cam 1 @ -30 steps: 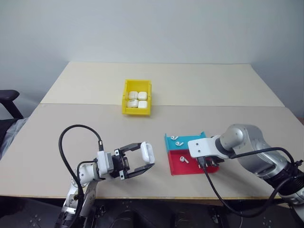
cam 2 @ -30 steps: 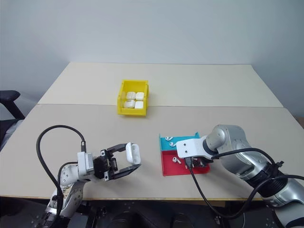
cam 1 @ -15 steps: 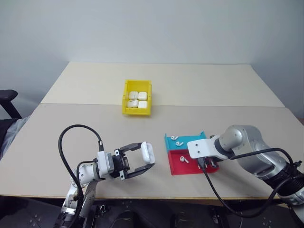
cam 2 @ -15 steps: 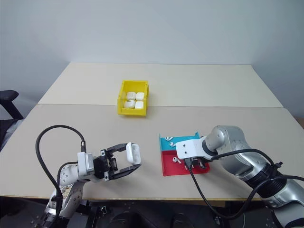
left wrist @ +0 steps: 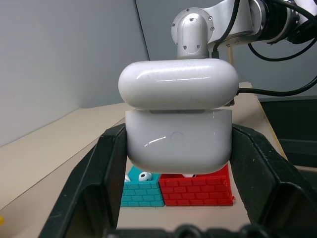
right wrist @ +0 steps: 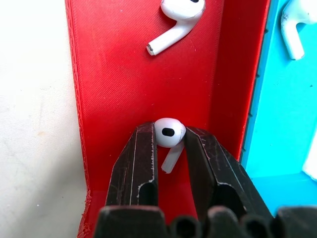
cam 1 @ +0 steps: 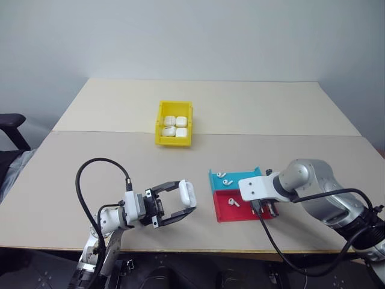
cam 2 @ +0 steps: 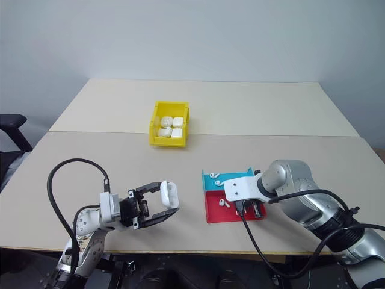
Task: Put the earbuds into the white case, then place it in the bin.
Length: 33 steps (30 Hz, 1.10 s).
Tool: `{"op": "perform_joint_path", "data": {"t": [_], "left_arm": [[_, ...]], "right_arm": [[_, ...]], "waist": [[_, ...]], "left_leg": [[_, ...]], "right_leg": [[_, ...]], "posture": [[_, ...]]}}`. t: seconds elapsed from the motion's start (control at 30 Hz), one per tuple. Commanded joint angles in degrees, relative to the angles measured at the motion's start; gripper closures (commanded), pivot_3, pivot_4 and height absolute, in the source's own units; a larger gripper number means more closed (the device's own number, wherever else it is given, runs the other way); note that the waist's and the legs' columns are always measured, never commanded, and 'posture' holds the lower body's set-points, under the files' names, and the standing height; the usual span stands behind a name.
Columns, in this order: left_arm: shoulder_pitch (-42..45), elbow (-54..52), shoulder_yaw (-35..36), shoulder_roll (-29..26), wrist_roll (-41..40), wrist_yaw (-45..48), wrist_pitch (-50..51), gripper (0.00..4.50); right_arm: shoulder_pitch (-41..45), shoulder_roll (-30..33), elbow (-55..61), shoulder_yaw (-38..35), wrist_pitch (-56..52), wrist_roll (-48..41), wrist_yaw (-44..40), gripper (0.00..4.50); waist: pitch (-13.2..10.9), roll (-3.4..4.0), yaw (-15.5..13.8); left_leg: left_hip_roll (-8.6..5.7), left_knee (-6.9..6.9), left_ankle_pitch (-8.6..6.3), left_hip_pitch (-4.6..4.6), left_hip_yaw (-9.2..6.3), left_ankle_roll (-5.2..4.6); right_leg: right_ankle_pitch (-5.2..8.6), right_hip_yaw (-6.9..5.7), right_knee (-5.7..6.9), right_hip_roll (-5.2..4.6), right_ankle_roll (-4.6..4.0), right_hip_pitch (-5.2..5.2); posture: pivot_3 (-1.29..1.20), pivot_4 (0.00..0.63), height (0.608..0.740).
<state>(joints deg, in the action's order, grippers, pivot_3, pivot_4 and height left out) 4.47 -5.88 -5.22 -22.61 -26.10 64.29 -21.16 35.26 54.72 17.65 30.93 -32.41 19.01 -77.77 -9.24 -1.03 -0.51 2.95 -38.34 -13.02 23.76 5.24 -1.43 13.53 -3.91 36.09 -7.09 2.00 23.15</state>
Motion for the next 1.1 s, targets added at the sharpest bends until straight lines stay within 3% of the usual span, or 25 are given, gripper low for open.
{"op": "perform_joint_path", "data": {"t": [0.03, 0.17, 0.27, 0.4, 0.53, 0.63, 0.73, 0.83, 1.1], "left_arm": [[0.2, -1.7, 0.0, -0.1, 0.0, -0.3, -0.5, 1.72], [0.5, -2.1, -0.1, 0.3, -0.8, -0.1, -0.5, 1.72], [1.0, -4.0, -0.2, 1.3, -3.2, -0.2, 0.5, 1.72], [2.2, -7.5, -0.5, 2.4, -7.1, -0.6, 3.2, 1.72], [4.7, -11.4, -0.9, 3.0, -11.2, -1.5, 8.0, 1.72], [7.1, -12.6, -1.5, 3.9, -13.3, -1.0, 10.3, 1.72], [8.4, -12.8, -1.5, 4.7, -14.8, -0.5, 11.9, 1.72], [10.3, -12.4, -2.4, 5.7, -15.3, 0.1, 13.8, 1.72], [11.9, -12.9, -2.7, 6.9, -16.6, 1.0, 17.3, 1.72]], "right_arm": [[-0.6, 0.2, 0.7, -0.5, 0.6, 0.6, -0.4, 3.72], [-0.8, 0.9, 3.2, -2.5, -0.4, -0.7, -1.0, 3.72], [0.0, 1.6, 7.3, -8.1, -3.5, -5.1, -2.1, 3.72], [2.7, -1.3, 10.9, -22.1, -6.7, -16.7, -1.1, 3.72], [4.6, -7.9, 11.2, -39.5, -9.1, -31.2, 2.5, 3.72], [5.6, -13.2, 12.0, -48.1, -10.3, -41.2, 7.0, 3.72], [7.4, -17.2, 12.6, -51.5, -12.4, -49.3, 11.9, 3.72], [5.8, -23.0, 13.5, -53.5, -6.7, -57.0, 13.9, 3.72], [-0.1, -29.7, 13.5, -46.7, 5.9, -61.3, 12.6, 3.72]], "waist": [[0.0, 0.0, 0.0], [0.0, 0.0, 0.0], [0.0, 0.01, 0.0], [0.0, 0.0, -0.1], [0.0, 0.01, -0.1], [0.0, 0.01, -0.3], [0.0, 0.02, -0.1], [0.0, 0.02, 0.0], [0.0, 0.04, -0.1]], "left_leg": [[0.0, 0.0, 0.0, 0.0, 0.01, 0.0], [0.0, 0.0, 0.0, 0.0, 0.0, 0.0], [0.0, 0.0, 0.0, 0.02, -0.03, 0.0], [0.0, -0.01, 0.0, 0.04, -0.1, 0.0], [0.04, 0.02, 0.0, 0.02, -0.16, 0.0], [0.01, 0.02, 0.0, 0.03, -0.14, 0.0], [-0.01, 0.0, 0.0, 0.01, -0.13, 0.0], [0.01, 0.03, 0.0, 0.01, -0.13, 0.0], [0.01, 0.03, 0.0, 0.0, -0.03, 0.0]], "right_leg": [[0.0, 0.0, 0.0, 0.0, 0.0, 0.0], [0.0, 0.0, 0.0, 0.0, 0.0, 0.01], [0.0, 0.01, 0.0, 0.0, 0.0, 0.03], [-0.01, 0.01, 0.01, 0.0, 0.0, 0.03], [-0.01, -0.02, -0.01, 0.06, -0.01, -0.02], [-0.01, -0.05, -0.03, 0.05, -0.01, -0.08], [-0.03, -0.01, 0.0, 0.03, 0.0, -0.08], [-0.03, -0.01, 0.03, 0.08, -0.01, -0.04], [-0.03, 0.02, 0.02, 0.09, 0.0, -0.05]], "posture": [[0.0, 0.15, 0.74], [0.0, 0.15, 0.74], [0.0, 0.15, 0.74], [0.0, 0.15, 0.74], [0.0, 0.15, 0.74], [0.0, 0.15, 0.74], [0.0, 0.15, 0.74], [0.0, 0.15, 0.74], [0.0, 0.15, 0.74]]}}
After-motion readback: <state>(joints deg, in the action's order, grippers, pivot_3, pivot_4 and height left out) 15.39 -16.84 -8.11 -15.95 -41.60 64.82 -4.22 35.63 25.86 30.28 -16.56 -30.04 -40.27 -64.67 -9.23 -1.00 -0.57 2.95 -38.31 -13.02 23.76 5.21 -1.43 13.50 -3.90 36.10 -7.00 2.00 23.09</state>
